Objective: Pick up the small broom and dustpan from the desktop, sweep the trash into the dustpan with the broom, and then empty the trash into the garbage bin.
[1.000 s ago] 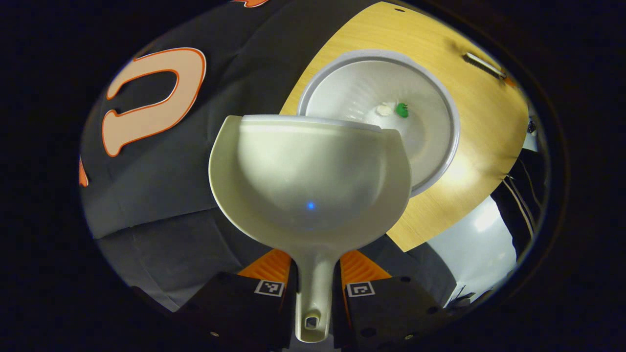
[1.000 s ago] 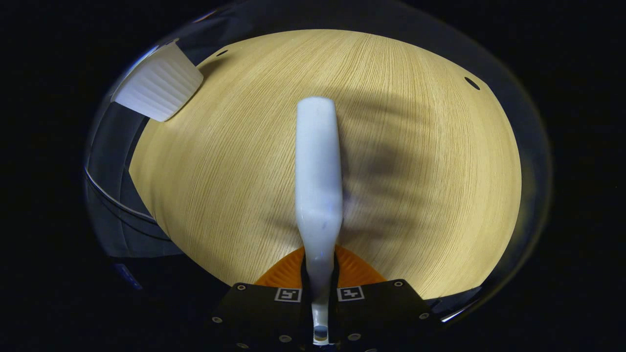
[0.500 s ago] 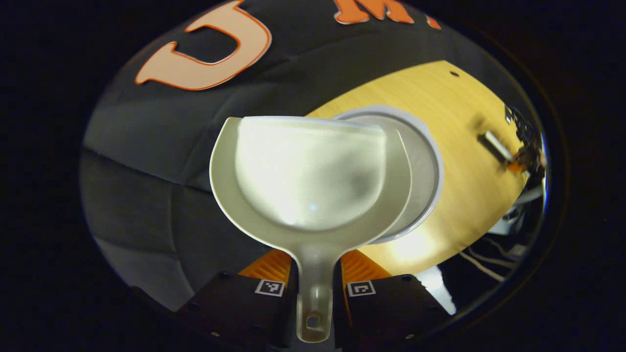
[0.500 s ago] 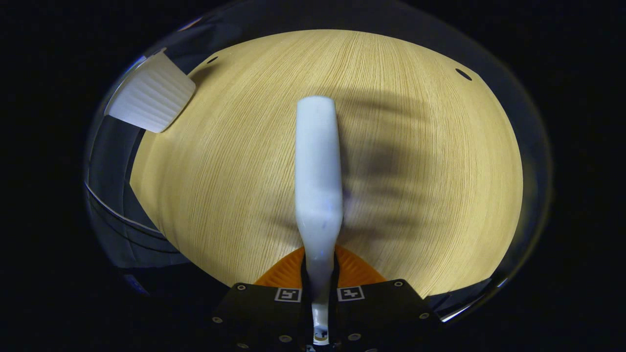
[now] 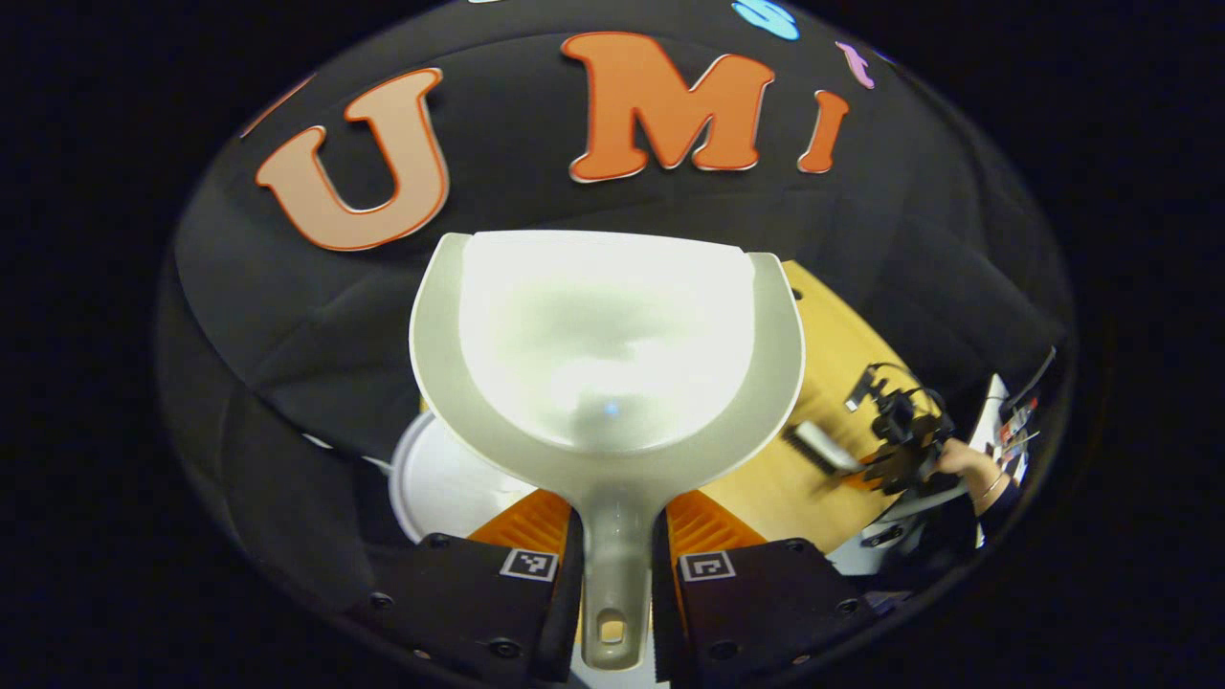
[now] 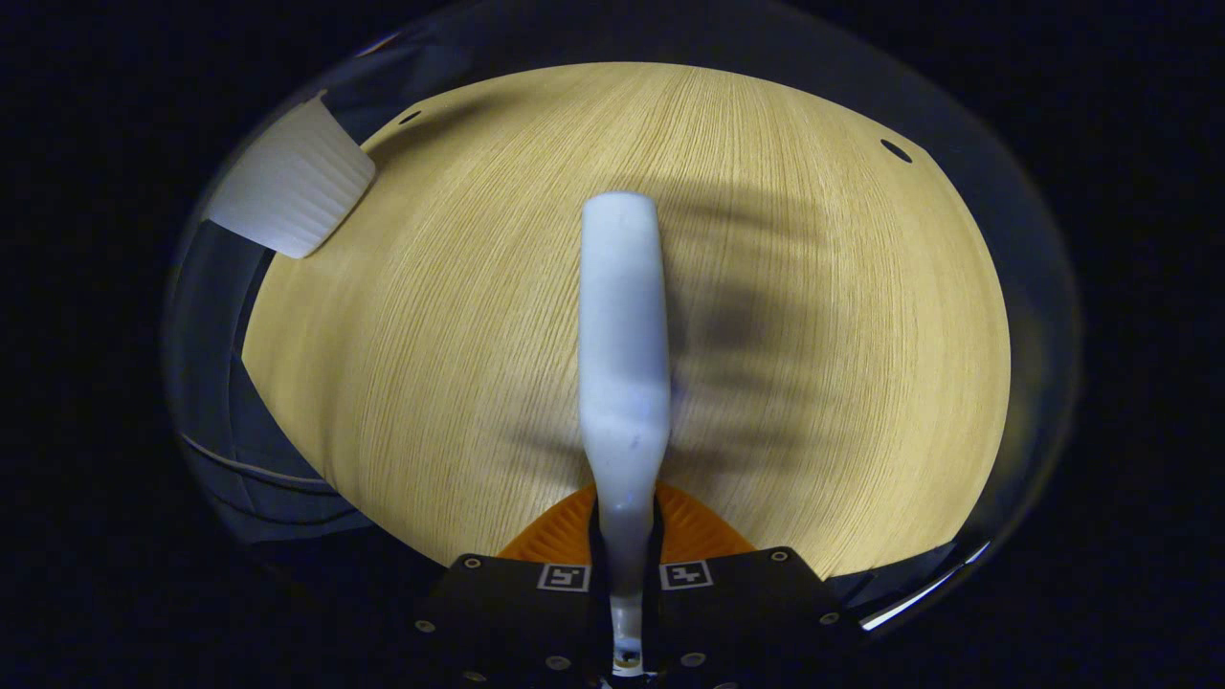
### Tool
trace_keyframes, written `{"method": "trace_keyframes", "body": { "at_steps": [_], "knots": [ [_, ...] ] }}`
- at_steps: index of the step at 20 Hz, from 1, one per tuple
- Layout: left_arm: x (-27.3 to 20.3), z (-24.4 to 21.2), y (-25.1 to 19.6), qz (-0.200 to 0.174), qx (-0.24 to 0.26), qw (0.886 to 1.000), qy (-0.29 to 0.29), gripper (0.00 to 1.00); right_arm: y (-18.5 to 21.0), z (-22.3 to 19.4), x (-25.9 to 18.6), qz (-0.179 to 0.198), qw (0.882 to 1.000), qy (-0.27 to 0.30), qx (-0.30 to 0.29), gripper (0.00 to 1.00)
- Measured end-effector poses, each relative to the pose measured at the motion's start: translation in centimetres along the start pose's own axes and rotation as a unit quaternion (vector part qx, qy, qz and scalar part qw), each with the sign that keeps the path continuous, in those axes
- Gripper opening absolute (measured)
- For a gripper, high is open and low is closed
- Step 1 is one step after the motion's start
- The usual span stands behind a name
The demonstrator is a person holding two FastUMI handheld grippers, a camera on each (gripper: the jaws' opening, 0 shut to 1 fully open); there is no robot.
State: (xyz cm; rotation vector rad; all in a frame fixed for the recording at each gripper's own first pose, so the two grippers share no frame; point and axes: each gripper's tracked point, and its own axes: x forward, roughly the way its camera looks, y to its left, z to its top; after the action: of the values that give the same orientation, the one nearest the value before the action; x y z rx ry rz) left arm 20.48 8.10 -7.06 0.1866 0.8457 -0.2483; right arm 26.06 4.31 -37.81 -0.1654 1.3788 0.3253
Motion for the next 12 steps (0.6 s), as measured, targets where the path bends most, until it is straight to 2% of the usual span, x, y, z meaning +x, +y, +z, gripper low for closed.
{"method": "trace_keyframes", "body": {
  "at_steps": [2,3,8,12],
  "knots": [
    [2.2,-0.6,-4.6,-0.050,-0.032,0.998,0.000,0.32,-0.3,-0.1,-0.1,0.001,1.000,-0.001,0.002,0.12],
    [3.6,-1.3,-5.8,-0.053,-0.046,0.998,0.008,0.32,-0.6,-0.2,-0.2,0.000,1.000,-0.001,0.004,0.12],
    [12.6,-8.8,-8.0,-0.021,-0.103,0.992,0.068,0.32,-1.2,-1.3,-0.3,0.000,1.000,-0.006,0.013,0.12],
    [18.7,-16.3,-7.1,0.012,-0.131,0.983,0.131,0.32,-1.2,-1.4,-0.3,-0.002,1.000,-0.009,0.011,0.12]
  ]
}}
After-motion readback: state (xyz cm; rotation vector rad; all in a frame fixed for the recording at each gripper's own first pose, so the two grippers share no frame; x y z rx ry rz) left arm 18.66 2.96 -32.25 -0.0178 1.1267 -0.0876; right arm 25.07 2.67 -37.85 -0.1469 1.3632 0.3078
